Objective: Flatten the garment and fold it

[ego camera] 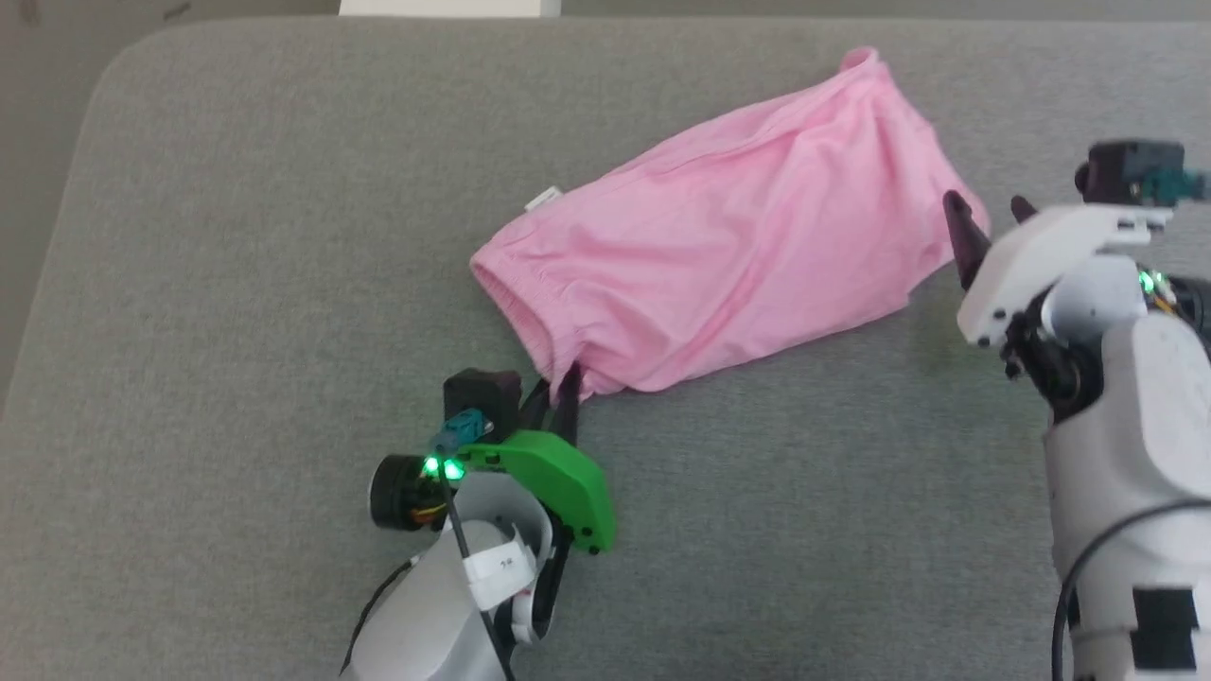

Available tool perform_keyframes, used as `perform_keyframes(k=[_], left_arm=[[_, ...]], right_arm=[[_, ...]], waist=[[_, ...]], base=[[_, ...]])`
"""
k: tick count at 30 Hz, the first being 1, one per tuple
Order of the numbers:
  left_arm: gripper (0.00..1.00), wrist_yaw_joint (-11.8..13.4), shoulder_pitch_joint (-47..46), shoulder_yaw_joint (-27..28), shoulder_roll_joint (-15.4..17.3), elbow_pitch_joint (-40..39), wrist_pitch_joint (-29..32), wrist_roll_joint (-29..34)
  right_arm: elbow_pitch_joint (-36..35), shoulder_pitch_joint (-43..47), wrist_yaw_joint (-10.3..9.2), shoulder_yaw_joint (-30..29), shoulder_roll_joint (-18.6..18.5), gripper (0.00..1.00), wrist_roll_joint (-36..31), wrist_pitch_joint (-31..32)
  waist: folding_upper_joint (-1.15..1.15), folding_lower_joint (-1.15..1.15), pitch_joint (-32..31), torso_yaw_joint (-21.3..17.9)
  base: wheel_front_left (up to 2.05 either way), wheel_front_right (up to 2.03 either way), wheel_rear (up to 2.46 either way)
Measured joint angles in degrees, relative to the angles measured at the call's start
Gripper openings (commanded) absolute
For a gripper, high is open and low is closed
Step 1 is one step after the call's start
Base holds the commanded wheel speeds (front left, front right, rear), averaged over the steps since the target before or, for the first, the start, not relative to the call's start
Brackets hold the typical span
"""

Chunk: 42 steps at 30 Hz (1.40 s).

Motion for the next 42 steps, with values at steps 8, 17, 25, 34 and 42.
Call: perform_keyframes(k=[8, 17, 25, 34, 42], left_arm=[[0.0, -0.7, -2.2, -1.5, -1.2, 0.4, -1.5, 0.1], [0.0, -0.9, -2.6, -2.0, -1.6, 1.3, -2.2, -0.4], [0.0, -2.0, 0.6, -1.6, 2.4, -2.7, -0.2, -2.4], [0.0, -2.5, 6.2, -2.4, 9.4, -13.3, 8.3, -3.8], [0.0, 0.0, 10.5, -1.9, 13.1, -21.2, 12.9, -5.4]], right_arm=[[9.5, -8.1, 0.0, -2.7, -1.6, 1.0, -6.5, 7.9], [10.2, -8.9, 0.01, -0.5, -3.3, 0.0, -4.6, 14.7], [-2.9, 2.8, 0.01, 3.6, -2.8, 0.0, 5.3, 11.6], [-26.9, 21.9, 0.01, 3.7, -1.5, 0.0, 11.3, 16.6], [-36.7, 34.0, 0.01, 2.1, -0.1, 0.0, 11.7, 19.5]], waist=[[0.0, 0.0, 3.1, 2.9], [0.0, 0.0, 2.8, 3.7], [0.0, 0.0, -0.9, 1.5], [0.0, 0.0, -4.6, -2.3], [0.0, 0.0, -5.2, -4.6]], base=[[0.0, 0.0, 0.0], [0.0, 0.0, 0.0], [0.0, 0.0, 0.0], [0.0, 0.0, 0.0], [0.0, 0.0, 0.0]])
